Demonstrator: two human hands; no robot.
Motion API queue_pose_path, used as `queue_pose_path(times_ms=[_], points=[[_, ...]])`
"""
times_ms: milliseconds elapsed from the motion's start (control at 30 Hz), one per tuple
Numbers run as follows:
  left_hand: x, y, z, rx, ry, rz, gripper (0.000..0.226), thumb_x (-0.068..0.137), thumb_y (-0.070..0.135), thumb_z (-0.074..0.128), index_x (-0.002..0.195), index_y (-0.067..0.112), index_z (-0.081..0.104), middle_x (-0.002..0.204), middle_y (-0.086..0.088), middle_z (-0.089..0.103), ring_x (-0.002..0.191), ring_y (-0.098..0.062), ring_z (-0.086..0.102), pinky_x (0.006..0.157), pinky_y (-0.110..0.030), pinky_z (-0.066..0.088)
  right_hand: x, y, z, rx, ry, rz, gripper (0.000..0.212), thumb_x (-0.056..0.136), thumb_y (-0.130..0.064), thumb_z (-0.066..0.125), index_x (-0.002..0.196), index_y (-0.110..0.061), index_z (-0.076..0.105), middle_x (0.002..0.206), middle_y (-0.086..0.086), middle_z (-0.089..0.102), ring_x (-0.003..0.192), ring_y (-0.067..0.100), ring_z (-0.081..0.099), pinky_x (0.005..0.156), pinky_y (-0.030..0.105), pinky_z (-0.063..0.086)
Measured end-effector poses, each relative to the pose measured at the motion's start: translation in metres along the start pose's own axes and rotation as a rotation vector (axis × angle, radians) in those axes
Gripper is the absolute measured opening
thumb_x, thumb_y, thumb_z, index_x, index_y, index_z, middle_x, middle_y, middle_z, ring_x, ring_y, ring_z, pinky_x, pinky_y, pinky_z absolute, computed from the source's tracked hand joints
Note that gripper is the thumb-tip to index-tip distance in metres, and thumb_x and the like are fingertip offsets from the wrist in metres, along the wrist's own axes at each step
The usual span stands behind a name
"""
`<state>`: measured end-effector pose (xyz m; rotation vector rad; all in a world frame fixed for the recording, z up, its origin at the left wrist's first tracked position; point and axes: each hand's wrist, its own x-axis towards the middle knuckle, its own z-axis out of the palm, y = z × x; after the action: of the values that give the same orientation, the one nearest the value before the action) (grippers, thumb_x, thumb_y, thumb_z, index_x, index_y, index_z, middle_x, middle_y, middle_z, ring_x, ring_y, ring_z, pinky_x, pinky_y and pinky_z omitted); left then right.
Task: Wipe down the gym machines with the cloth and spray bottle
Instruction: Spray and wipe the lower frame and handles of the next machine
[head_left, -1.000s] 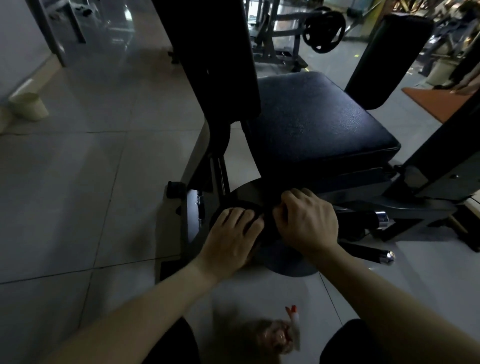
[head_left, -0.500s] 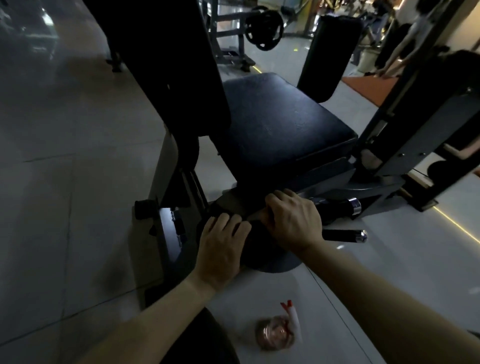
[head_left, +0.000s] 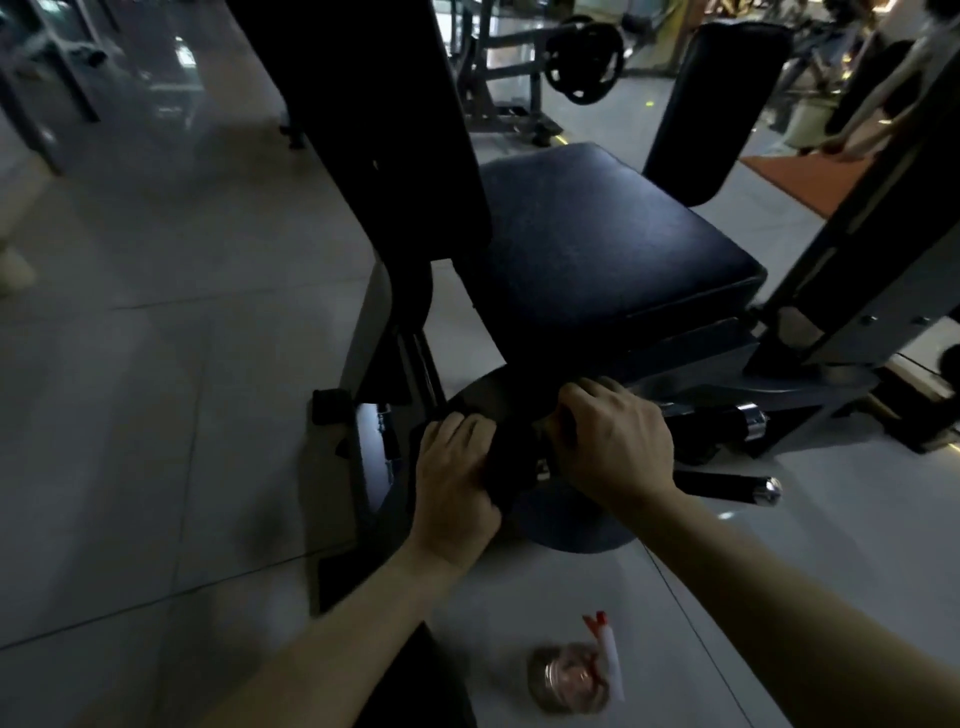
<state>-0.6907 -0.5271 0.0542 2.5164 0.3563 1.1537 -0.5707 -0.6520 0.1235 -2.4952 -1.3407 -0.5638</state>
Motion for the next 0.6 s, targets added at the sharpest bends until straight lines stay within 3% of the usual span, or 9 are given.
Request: queue_pose_path(times_ms=[67,133,200,300,367,433,500,600], points=[[-0.024,0.003,0.004,0.006,0.029,-0.036,0.025,0.084,0.015,0.049,0.104,0.002,0.058,0.102,-0.014,0.057,0.093,-0.035,0.052,0.083,-0.047,0.043,0.0,0.002,0.002,0.007,0.019,-0.016,0.029,0.09,-0.041,0.039,0.075,-0.021,0.055,0.076,-0.006,0.061,0.075,0.018,0.056,0.049,0.031,0.041],[-0.04,-0.006,0.001,0.142,-0.007,0.075,0.039,0.091,0.025,0.051,0.126,0.008,0.053,0.123,-0.013,0.052,0.112,-0.034,0.048,0.102,-0.048,0.038,0.0,0.005,0.002,0.03,0.024,-0.029,0.026,0.09,-0.038,0.045,0.073,-0.021,0.054,0.075,-0.006,0.06,0.075,0.017,0.056,0.05,0.033,0.044],[-0.038,-0.022,-0.003,0.3,-0.033,0.194,0.035,0.098,0.03,0.047,0.127,0.01,0.051,0.124,-0.012,0.049,0.11,-0.034,0.047,0.097,-0.048,0.039,-0.003,0.008,0.003,0.062,0.03,-0.06,0.023,0.09,-0.036,0.05,0.073,-0.02,0.054,0.075,-0.006,0.059,0.075,0.017,0.054,0.052,0.035,0.045],[-0.01,-0.026,-0.009,0.362,-0.025,0.24,0.041,0.104,0.039,0.037,0.103,0.004,0.059,0.104,-0.015,0.057,0.092,-0.033,0.05,0.083,-0.046,0.037,-0.005,0.011,0.002,0.092,0.059,-0.129,0.022,0.09,-0.033,0.051,0.074,-0.02,0.055,0.075,-0.006,0.058,0.074,0.016,0.053,0.05,0.033,0.042],[0.002,-0.015,-0.005,0.346,0.009,0.154,0.04,0.104,0.034,0.039,0.089,0.004,0.062,0.094,-0.014,0.059,0.086,-0.032,0.051,0.078,-0.043,0.038,-0.006,0.017,0.003,0.105,0.074,-0.197,0.022,0.092,-0.031,0.051,0.075,-0.019,0.056,0.076,-0.005,0.058,0.073,0.016,0.052,0.049,0.03,0.036],[0.0,-0.004,0.003,0.404,0.02,-0.018,0.02,0.094,0.025,0.055,0.089,0.008,0.062,0.095,-0.009,0.057,0.09,-0.029,0.05,0.079,-0.039,0.037,-0.006,0.02,0.005,0.113,0.082,-0.253,0.022,0.093,-0.03,0.051,0.076,-0.018,0.055,0.076,-0.003,0.057,0.072,0.017,0.052,0.051,0.029,0.028],[-0.001,0.005,0.012,0.364,0.069,-0.311,0.01,0.089,0.021,0.062,0.096,0.013,0.061,0.105,-0.004,0.053,0.098,-0.025,0.048,0.082,-0.035,0.038,-0.008,0.022,0.007,0.119,0.084,-0.31,0.023,0.095,-0.03,0.048,0.077,-0.017,0.055,0.076,-0.001,0.056,0.072,0.018,0.051,0.053,0.029,0.026],[0.02,0.005,0.005,0.114,0.107,-0.759,0.019,0.097,0.023,0.052,0.116,0.02,0.05,0.115,-0.003,0.051,0.104,-0.024,0.051,0.084,-0.037,0.047,-0.01,0.027,0.007,0.133,0.082,-0.396,0.025,0.096,-0.031,0.043,0.082,-0.016,0.056,0.078,0.001,0.056,0.073,0.02,0.051,0.054,0.029,0.028]])
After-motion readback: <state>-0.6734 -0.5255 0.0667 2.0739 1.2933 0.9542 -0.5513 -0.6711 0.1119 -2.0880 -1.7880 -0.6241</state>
